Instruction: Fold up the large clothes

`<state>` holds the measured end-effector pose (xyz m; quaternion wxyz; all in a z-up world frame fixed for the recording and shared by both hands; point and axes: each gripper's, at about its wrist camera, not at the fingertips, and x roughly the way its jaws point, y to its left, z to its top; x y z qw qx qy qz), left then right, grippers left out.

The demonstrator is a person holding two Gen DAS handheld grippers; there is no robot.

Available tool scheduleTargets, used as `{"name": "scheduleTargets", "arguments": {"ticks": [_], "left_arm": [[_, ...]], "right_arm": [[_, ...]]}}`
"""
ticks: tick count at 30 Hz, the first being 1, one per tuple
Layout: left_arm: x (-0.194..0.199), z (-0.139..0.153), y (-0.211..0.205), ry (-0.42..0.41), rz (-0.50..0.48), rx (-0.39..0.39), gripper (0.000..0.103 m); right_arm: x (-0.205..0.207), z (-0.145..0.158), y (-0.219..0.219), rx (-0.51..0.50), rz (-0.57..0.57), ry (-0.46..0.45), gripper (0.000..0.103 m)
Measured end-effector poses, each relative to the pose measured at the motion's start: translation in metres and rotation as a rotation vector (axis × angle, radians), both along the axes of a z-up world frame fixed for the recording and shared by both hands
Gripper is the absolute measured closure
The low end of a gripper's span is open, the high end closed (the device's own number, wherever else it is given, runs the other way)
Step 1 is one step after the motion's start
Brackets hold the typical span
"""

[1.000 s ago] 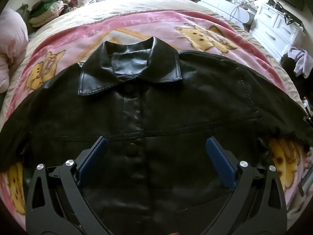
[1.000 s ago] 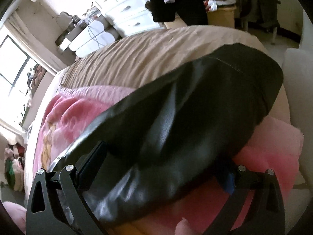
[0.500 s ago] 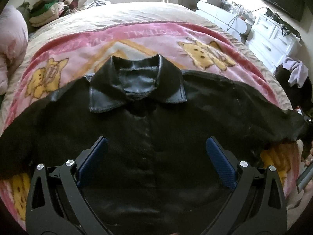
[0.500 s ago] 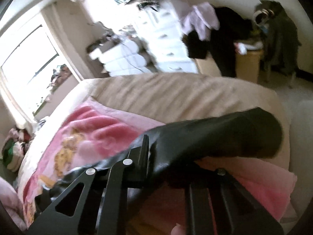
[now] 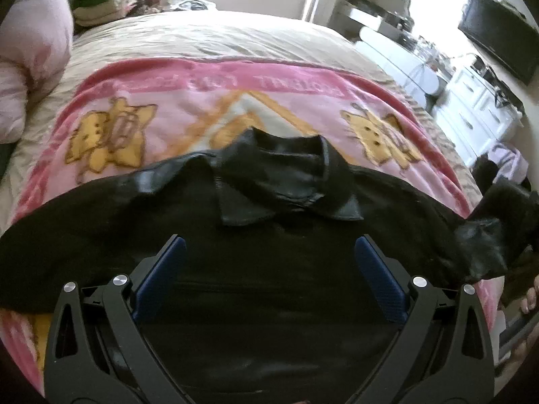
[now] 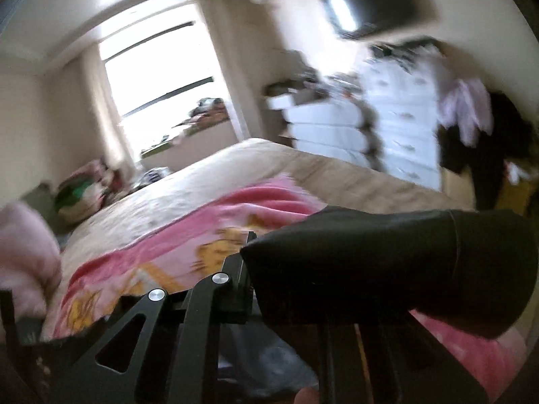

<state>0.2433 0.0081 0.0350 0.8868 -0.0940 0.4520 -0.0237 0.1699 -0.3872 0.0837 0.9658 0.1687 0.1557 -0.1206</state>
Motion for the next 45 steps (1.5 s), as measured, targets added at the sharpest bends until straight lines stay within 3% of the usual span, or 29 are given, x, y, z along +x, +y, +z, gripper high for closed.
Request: {"name": "scheduleTargets", "arguments": {"ticks": [3, 9, 13, 18, 19, 23, 24, 27, 31, 35, 42, 45], "left_arm": [[-0.004, -0.001, 0.017, 0.006, 0.021, -0.022, 0.009], [-0.017, -0.005, 0.045, 0.012, 0.042, -0.049, 0.009], [-0.024, -0.011, 0.057, 0.019, 0.042, -0.065, 0.009], [-0.032, -0.025, 0.064, 0.044, 0.035, -0.083, 0.009], [-0.033, -0.028, 0.064, 0.051, 0.029, -0.093, 0.009], [-0.036, -0.043, 0.068, 0.075, -0.001, -0.179, 0.009], [-0.037, -0.045, 0.068, 0.077, -0.004, -0.191, 0.009], [-0.041, -0.050, 0.077, 0.073, -0.008, -0.263, 0.009], [-0.047, -0.051, 0.095, 0.059, 0.013, -0.313, 0.009], [-0.053, -0.052, 0.113, 0.042, 0.035, -0.382, 0.009], [-0.055, -0.067, 0.115, 0.071, 0.013, -0.487, 0.009], [-0.052, -0.070, 0.106, 0.081, -0.025, -0.520, 0.009]], "right_arm": [[0.014, 0.010, 0.059, -0.151, 0.106, 0.013, 0.090], [0.037, -0.001, 0.150, -0.274, 0.330, 0.075, 0.090], [0.049, -0.034, 0.199, -0.307, 0.432, 0.168, 0.090], [0.049, -0.084, 0.226, -0.287, 0.488, 0.277, 0.084], [0.049, -0.091, 0.228, -0.268, 0.495, 0.295, 0.080], [0.045, -0.120, 0.233, -0.183, 0.523, 0.379, 0.046], [0.042, -0.122, 0.234, -0.175, 0.527, 0.390, 0.041], [0.021, -0.125, 0.233, -0.173, 0.492, 0.397, 0.014], [0.006, -0.117, 0.230, -0.145, 0.446, 0.363, 0.010], [0.004, -0.114, 0.245, -0.210, 0.458, 0.375, 0.010], [0.006, -0.117, 0.279, -0.240, 0.581, 0.366, 0.010], [0.001, -0.115, 0.286, -0.194, 0.646, 0.360, 0.010]]}}
